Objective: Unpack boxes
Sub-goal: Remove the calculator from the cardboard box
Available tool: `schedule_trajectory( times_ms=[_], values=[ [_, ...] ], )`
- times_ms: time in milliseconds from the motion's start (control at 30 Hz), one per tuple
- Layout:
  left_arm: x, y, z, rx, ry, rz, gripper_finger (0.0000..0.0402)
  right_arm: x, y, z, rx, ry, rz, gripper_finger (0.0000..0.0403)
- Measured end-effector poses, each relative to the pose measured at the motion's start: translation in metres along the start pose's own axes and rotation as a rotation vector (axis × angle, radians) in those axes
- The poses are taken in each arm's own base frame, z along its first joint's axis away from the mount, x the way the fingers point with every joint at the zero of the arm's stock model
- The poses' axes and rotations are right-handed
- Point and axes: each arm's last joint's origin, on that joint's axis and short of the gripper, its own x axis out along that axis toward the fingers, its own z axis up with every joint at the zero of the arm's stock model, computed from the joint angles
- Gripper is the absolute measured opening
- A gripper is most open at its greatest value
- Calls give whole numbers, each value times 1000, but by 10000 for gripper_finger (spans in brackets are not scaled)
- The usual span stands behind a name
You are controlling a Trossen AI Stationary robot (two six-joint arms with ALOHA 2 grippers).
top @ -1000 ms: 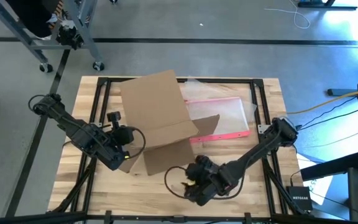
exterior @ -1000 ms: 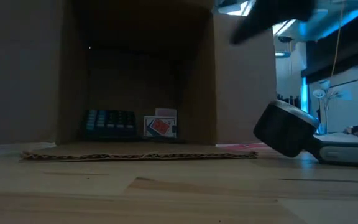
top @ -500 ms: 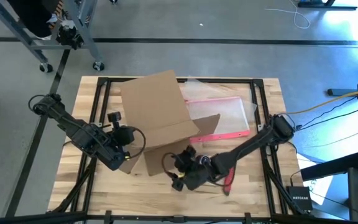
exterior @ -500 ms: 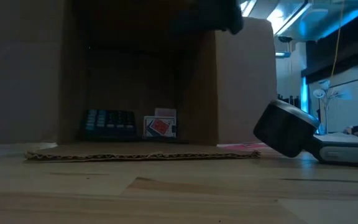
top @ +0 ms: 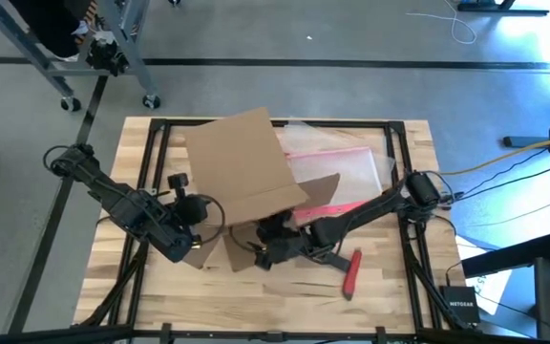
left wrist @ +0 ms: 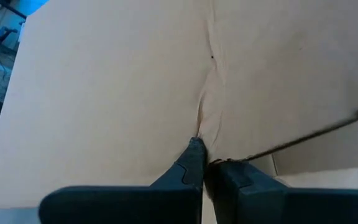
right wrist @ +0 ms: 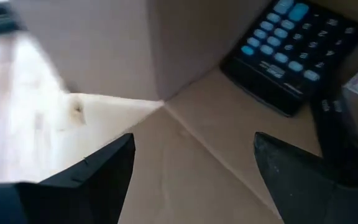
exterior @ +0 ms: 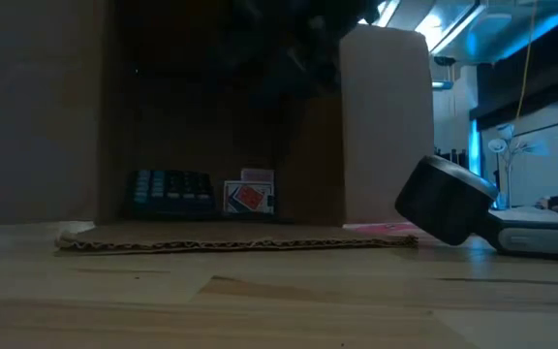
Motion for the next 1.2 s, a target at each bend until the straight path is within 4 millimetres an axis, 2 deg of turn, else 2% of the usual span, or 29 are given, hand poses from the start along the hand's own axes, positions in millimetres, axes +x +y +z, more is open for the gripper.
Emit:
schedule_trajectory(
  times_ms=[167, 367, 600, 700, 900, 1200],
  values=[
    [0, 0, 1, -2, -4, -4, 4, 0, -2, 0, 23, -29, -65, 319],
    [0, -2, 1, -10, 1, -27, 4, 2, -1, -11, 117, 20, -100, 319],
    [0, -3, 2, -20, -5, -39, 4, 27, 11, -23, 176, -21, -13, 319],
    [0, -3, 3, -28, -14, -46, 4, 35, 12, -28, 163, -50, -55, 319],
    [0, -3, 3, -31, -15, -44, 4, 49, -7, -17, 209, -169, -212, 319],
    [0, -5, 7, -28, -43, -61, 4, 78, -47, -2, 215, -149, -229, 319]
  ],
)
